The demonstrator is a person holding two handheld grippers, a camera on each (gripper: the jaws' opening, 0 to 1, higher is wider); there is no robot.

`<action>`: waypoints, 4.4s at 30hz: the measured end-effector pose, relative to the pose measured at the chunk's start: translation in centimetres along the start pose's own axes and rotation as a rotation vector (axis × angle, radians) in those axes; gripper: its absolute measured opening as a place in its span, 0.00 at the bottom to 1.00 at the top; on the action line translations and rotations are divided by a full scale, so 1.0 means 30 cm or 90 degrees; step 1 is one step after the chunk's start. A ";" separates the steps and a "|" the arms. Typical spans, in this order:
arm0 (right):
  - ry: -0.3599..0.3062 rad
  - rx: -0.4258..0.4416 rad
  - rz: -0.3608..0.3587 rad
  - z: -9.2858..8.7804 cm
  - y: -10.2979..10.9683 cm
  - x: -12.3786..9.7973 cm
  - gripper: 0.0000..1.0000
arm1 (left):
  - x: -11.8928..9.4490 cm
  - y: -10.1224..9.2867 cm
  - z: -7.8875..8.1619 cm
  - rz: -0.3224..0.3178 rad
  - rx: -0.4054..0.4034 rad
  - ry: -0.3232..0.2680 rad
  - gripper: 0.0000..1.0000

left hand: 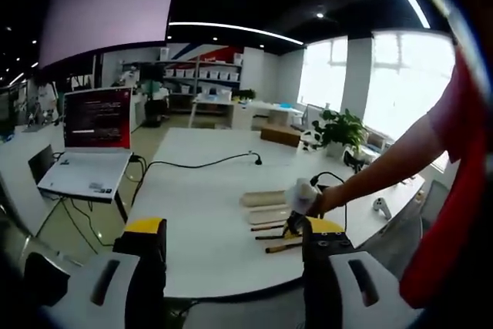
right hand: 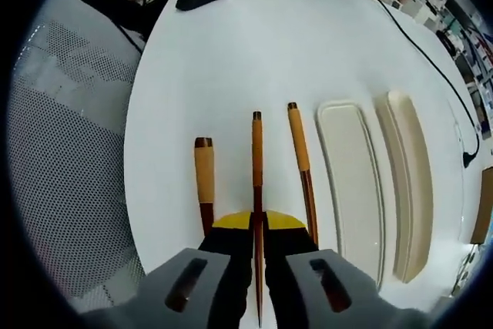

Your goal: Arrange the utensils inside the cutlery case until each visible utensil rests in its matching compartment.

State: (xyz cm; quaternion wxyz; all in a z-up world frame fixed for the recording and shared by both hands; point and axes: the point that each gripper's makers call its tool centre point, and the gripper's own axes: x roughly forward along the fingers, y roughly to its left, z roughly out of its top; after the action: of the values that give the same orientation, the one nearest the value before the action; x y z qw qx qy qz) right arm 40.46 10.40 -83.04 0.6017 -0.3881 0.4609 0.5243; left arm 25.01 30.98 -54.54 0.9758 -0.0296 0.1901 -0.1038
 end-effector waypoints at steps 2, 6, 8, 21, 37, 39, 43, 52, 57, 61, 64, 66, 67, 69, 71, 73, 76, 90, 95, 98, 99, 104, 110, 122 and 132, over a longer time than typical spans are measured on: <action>0.010 0.009 -0.002 0.001 -0.001 0.002 0.01 | -0.001 0.000 -0.007 0.001 0.001 0.003 0.73; 0.024 -0.003 0.002 -0.002 0.004 0.000 0.01 | -0.005 0.002 -0.014 0.001 -0.001 0.006 0.73; 0.027 -0.015 0.009 -0.001 0.001 0.003 0.01 | -0.006 0.004 -0.016 0.003 0.000 0.008 0.73; 0.051 -0.031 0.015 -0.001 -0.001 0.008 0.00 | -0.006 0.004 -0.012 0.003 0.011 0.008 0.71; 0.032 -0.049 0.012 0.017 0.002 -0.066 0.00 | -0.018 -0.004 0.005 -0.005 0.027 -0.001 0.70; 0.033 -0.043 0.012 0.013 -0.001 -0.066 0.00 | -0.018 -0.005 0.003 -0.006 0.028 -0.001 0.70; 0.038 -0.046 0.007 0.006 0.003 -0.077 0.00 | -0.019 -0.005 0.006 -0.008 0.028 -0.004 0.70; 0.030 -0.010 0.013 0.042 0.009 -0.132 0.00 | -0.018 0.001 0.003 -0.009 0.030 -0.001 0.70; 0.017 0.008 0.027 0.070 0.006 -0.204 0.00 | -0.016 0.000 0.009 -0.012 0.035 -0.002 0.69; 0.016 -0.011 0.025 0.068 0.001 -0.248 0.00 | -0.023 0.003 -0.004 -0.013 0.025 0.000 0.70; 0.016 -0.025 0.020 0.066 -0.005 -0.275 0.00 | -0.022 0.000 -0.019 -0.017 0.029 0.010 0.70; 0.014 -0.026 0.020 0.067 -0.011 -0.295 0.00 | -0.020 -0.011 -0.013 -0.026 0.017 0.003 0.70; 0.015 -0.029 0.022 0.065 -0.017 -0.306 0.00 | -0.020 -0.012 -0.011 -0.026 0.014 0.002 0.71; 0.014 -0.032 0.018 0.064 -0.030 -0.326 0.00 | -0.018 -0.014 -0.005 -0.022 0.016 -0.001 0.72; 0.012 -0.030 0.017 0.065 -0.037 -0.349 0.00 | -0.017 -0.022 0.002 -0.028 0.013 -0.008 0.73; 0.008 -0.033 0.017 0.069 -0.037 -0.369 0.00 | -0.014 -0.027 0.002 -0.031 0.011 -0.008 0.75; 0.005 -0.039 0.015 0.073 -0.040 -0.385 0.00 | -0.010 -0.027 0.001 -0.033 0.018 -0.005 0.75; 0.030 -0.078 0.023 0.089 -0.044 -0.436 0.00 | 0.005 0.029 0.012 -0.020 0.004 -0.014 0.72; 0.041 -0.091 0.019 0.103 -0.076 -0.468 0.00 | 0.000 0.029 0.002 -0.024 -0.025 -0.015 0.72; 0.038 -0.096 0.014 0.125 -0.107 -0.511 0.00 | -0.003 0.032 0.015 -0.021 -0.027 -0.021 0.72; 0.037 -0.096 0.013 0.129 -0.114 -0.521 0.00 | -0.003 0.031 0.020 -0.019 -0.020 -0.023 0.72; 0.037 -0.100 0.006 0.139 -0.145 -0.550 0.00 | -0.001 0.029 0.016 -0.017 -0.021 -0.020 0.72; 0.042 -0.092 0.003 0.129 -0.182 -0.542 0.00 | 0.002 0.025 0.014 -0.019 -0.022 -0.019 0.72; 0.045 -0.085 0.005 0.141 -0.253 -0.571 0.00 | 0.009 0.039 0.000 -0.016 -0.015 -0.008 0.72; 0.049 -0.082 -0.008 0.141 -0.296 -0.564 0.00 | 0.027 0.044 -0.008 -0.021 -0.008 0.003 0.71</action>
State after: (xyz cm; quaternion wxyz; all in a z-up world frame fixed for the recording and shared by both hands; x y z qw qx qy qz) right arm 49.43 8.48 -65.75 0.5605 -0.4487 0.4468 0.5338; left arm 25.90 32.09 -55.17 0.9733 -0.0387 0.1927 -0.1185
